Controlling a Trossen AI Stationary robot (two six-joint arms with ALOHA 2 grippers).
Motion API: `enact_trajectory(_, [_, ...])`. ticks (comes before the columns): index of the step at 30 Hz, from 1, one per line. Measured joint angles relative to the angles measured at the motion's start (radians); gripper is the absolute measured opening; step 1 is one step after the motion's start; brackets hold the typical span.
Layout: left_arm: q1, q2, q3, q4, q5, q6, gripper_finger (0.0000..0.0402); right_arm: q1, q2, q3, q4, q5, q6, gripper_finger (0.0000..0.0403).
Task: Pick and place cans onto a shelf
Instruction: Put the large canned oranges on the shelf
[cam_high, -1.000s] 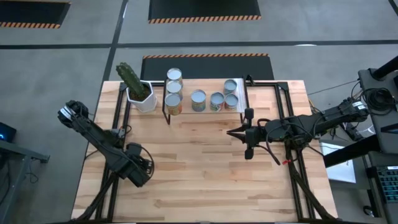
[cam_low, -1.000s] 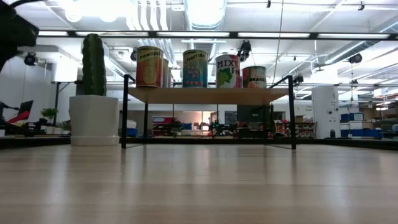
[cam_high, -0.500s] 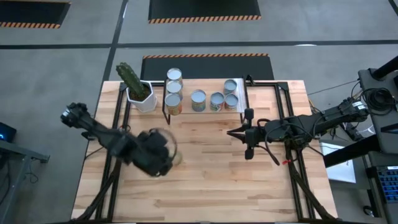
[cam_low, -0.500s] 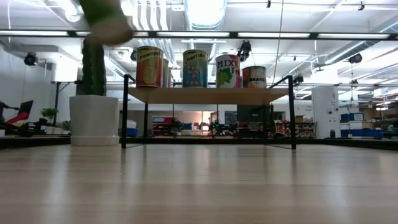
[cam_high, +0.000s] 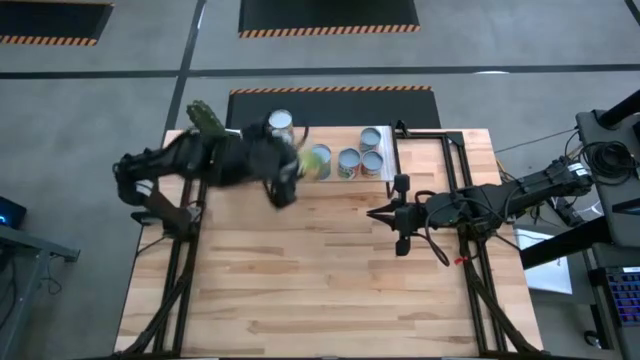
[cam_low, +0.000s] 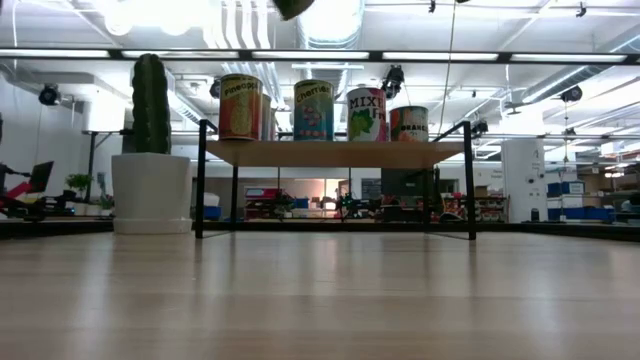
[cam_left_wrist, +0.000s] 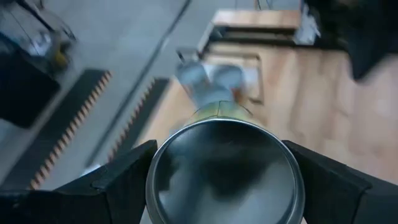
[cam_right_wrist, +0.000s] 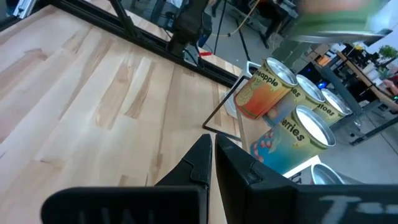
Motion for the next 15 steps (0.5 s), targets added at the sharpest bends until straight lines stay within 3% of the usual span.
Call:
enact_trajectory(6, [0.201,0.127,0.206,0.032,0.135,0.237,0.0308,0.000,0.000,0.000,-0.005,0.000,0.018,0.0011])
enact_trajectory(10, [0.329,0.167,0.180,0.064,0.245,0.334,0.0308,0.000,0.000,0.000,-0.035,0.000,0.049,0.0011])
enact_trajectory(15, [0.470,0.226,0.171,0.056,0.287,0.348,0.0308,0.000,0.000,0.000,-0.053,0.000,0.090,0.0011])
